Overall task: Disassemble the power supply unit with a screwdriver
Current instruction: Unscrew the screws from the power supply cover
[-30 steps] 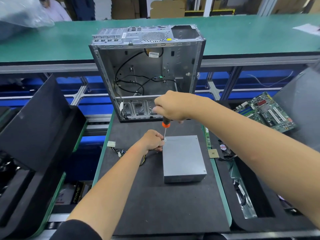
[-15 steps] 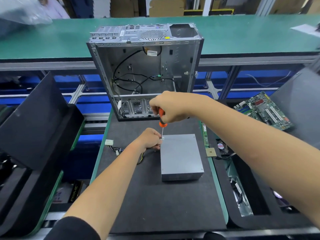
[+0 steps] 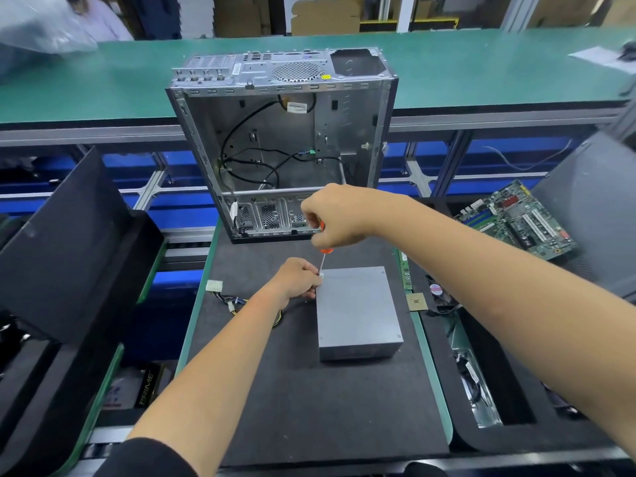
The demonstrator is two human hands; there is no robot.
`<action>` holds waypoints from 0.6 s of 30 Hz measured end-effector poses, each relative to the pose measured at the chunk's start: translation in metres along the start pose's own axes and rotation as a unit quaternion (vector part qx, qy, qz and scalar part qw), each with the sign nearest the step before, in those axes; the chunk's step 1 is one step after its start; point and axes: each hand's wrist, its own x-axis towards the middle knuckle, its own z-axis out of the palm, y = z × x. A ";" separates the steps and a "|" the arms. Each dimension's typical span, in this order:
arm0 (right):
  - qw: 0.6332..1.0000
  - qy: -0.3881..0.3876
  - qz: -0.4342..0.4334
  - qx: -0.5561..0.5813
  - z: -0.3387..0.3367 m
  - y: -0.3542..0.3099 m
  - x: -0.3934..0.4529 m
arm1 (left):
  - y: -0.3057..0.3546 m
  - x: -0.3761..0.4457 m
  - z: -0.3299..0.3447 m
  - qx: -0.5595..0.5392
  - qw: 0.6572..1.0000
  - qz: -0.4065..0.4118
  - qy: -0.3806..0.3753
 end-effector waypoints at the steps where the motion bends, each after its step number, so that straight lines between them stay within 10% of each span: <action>1: 1.000 0.002 0.023 -0.009 0.001 0.000 0.001 | 0.000 0.000 0.000 -0.002 1.000 0.001 -0.001; 18: 0.997 0.062 -0.013 0.042 0.003 0.004 0.008 | -0.002 0.005 -0.001 0.013 1.000 0.016 -0.007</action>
